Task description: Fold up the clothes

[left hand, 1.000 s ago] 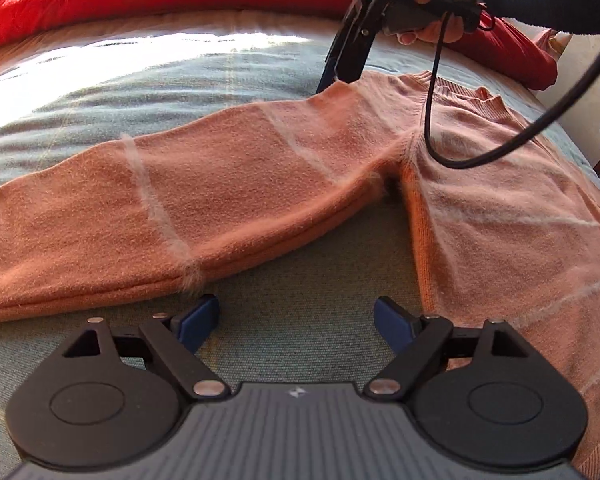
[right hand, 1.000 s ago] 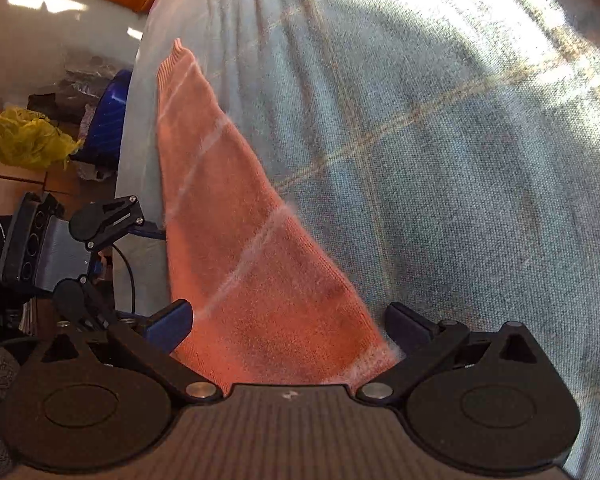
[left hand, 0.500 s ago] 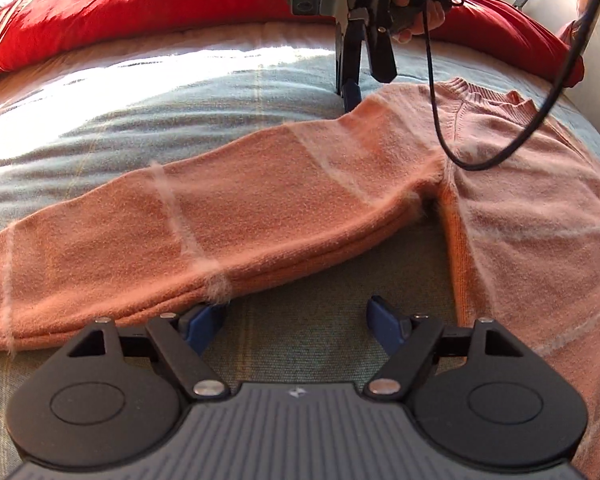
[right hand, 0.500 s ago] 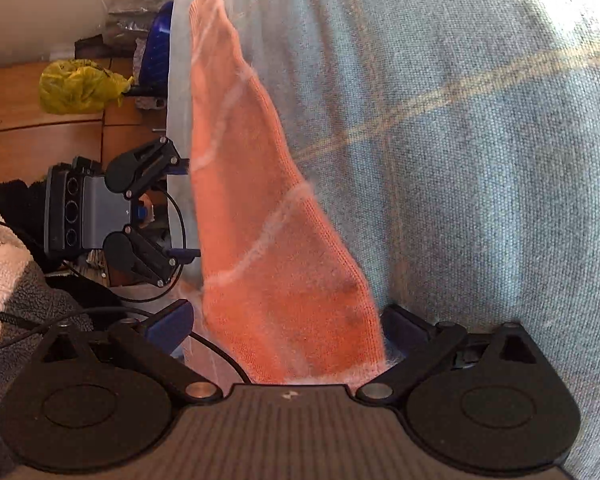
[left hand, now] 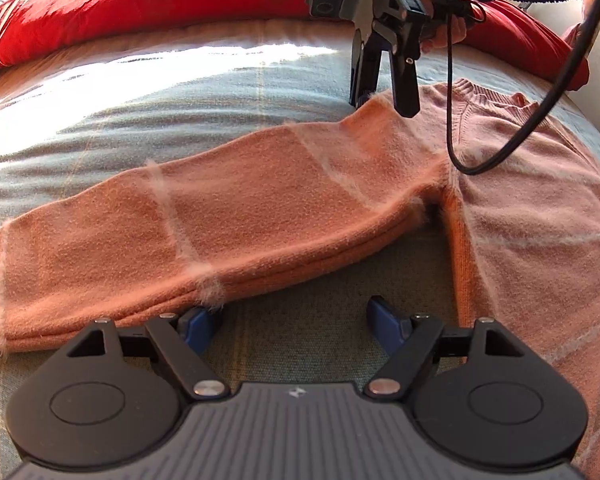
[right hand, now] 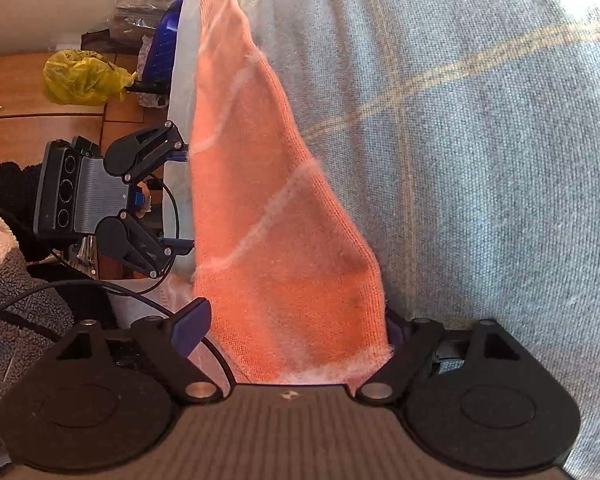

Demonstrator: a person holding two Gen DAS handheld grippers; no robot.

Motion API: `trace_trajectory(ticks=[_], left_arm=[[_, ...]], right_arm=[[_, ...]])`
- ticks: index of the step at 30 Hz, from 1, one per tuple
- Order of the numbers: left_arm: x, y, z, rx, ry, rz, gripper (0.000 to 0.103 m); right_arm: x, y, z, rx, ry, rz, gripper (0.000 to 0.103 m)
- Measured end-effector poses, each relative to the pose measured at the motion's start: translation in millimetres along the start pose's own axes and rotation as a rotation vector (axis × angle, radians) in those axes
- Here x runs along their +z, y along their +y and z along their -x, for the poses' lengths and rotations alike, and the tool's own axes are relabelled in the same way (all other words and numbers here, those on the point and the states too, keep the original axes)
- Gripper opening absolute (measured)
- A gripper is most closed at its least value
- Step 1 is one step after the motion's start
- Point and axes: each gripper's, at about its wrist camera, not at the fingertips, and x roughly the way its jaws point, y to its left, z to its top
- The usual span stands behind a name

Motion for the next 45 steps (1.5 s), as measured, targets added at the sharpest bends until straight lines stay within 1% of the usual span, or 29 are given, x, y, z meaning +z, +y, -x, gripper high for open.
trace_trajectory(ticks=[4, 5, 7, 8, 9, 10, 11, 14, 19, 21, 24, 25, 27, 29, 30, 31, 33, 34, 35, 36, 38, 39, 41, 45], left_arm=[[0, -2, 0, 0.011, -0.004, -0.006, 0.078], [-1, -3, 0, 0.014, -0.005, -0.008, 0.078], [-1, -4, 0, 0.019, -0.006, -0.011, 0.078], [-1, -5, 0, 0.022, -0.007, -0.012, 0.078], [-1, -6, 0, 0.027, -0.009, -0.013, 0.078], [-1, -7, 0, 0.032, -0.010, -0.014, 0.078], [-2, -8, 1, 0.035, -0.012, -0.016, 0.078], [-5, -10, 4, 0.040, -0.017, -0.013, 0.078], [-10, -11, 8, 0.044, -0.017, -0.020, 0.078], [-11, -11, 9, 0.046, -0.015, -0.022, 0.078], [-12, -13, 12, 0.051, -0.015, -0.026, 0.078], [-12, -13, 13, 0.052, -0.016, -0.023, 0.078], [-12, -13, 14, 0.054, -0.018, -0.014, 0.078], [-12, -12, 15, 0.053, -0.018, -0.006, 0.078], [-13, -11, 17, 0.048, -0.021, 0.001, 0.078], [-13, -10, 18, 0.043, -0.024, 0.008, 0.078], [-15, -7, 21, 0.030, -0.025, 0.034, 0.078], [-16, -5, 21, 0.027, -0.023, 0.044, 0.078], [-18, -5, 21, 0.027, -0.021, 0.047, 0.078], [-19, -4, 21, 0.026, -0.019, 0.048, 0.078], [-20, -4, 20, 0.027, -0.022, 0.046, 0.078], [-20, -4, 21, 0.027, -0.024, 0.047, 0.078], [-19, -3, 23, 0.021, -0.033, 0.050, 0.078], [-17, 3, 33, 0.018, -0.041, 0.068, 0.077]], right_arm=[[-5, -2, 2, -0.052, -0.041, -0.030, 0.082], [-6, -3, 2, -0.066, -0.051, -0.038, 0.079], [-8, -4, 3, -0.092, -0.072, -0.053, 0.071], [-10, -5, 3, -0.105, -0.082, -0.061, 0.053], [-11, -5, 4, -0.118, -0.092, -0.068, 0.009], [-12, -6, 4, -0.131, -0.102, -0.076, 0.005], [-14, -4, 4, -0.149, -0.114, -0.077, 0.005], [-21, 20, 1, -0.259, -0.157, -0.016, 0.006], [-25, 65, -13, -0.484, -0.186, 0.103, 0.010], [-25, 82, -16, -0.571, -0.204, 0.151, 0.009], [-21, 102, -10, -0.674, -0.277, 0.198, 0.007], [-19, 104, -5, -0.697, -0.308, 0.195, 0.006], [-13, 101, 3, -0.771, -0.368, 0.178, 0.000], [-5, 87, 8, -0.764, -0.363, 0.120, 0.000], [-4, 84, 10, -0.734, -0.374, 0.117, 0.000], [-4, 82, 12, -0.694, -0.385, 0.122, 0.004], [-5, 83, 14, -0.625, -0.392, 0.125, 0.021], [-6, 83, 14, -0.594, -0.390, 0.128, 0.026], [-6, 83, 9, -0.574, -0.370, 0.135, 0.036], [-6, 83, 5, -0.562, -0.351, 0.141, 0.041], [-4, 81, -2, -0.586, -0.312, 0.151, 0.044], [-2, 77, -3, -0.589, -0.302, 0.143, 0.044], [2, 73, -4, -0.586, -0.308, 0.134, 0.045], [0, 85, -7, -0.607, -0.348, 0.152, 0.045]])
